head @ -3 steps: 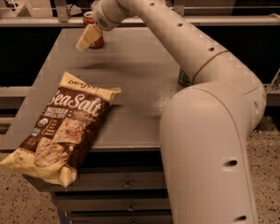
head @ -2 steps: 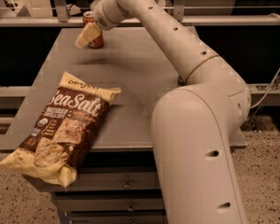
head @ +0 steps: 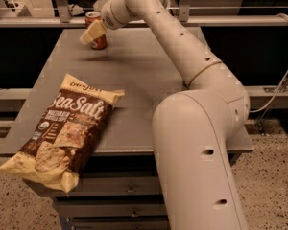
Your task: Knock coke can over
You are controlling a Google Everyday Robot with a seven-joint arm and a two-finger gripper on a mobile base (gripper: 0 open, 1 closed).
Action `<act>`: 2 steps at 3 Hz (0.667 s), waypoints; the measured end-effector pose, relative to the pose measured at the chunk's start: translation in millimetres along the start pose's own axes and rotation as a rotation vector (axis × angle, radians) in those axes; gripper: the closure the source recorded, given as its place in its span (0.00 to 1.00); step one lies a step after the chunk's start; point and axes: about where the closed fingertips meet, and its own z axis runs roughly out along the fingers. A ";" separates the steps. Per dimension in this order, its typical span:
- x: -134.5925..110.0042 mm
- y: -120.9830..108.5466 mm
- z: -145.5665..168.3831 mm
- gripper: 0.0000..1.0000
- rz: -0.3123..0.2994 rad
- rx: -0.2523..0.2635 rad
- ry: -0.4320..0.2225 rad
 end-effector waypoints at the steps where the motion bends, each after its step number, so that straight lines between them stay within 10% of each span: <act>1: 3.1 -5.0 4.4 0.19 0.042 0.007 0.015; 2: 3.8 -5.9 4.6 0.41 0.067 0.002 0.032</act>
Offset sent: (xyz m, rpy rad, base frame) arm 0.0145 -0.0094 0.0062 0.0118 0.0882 -0.0653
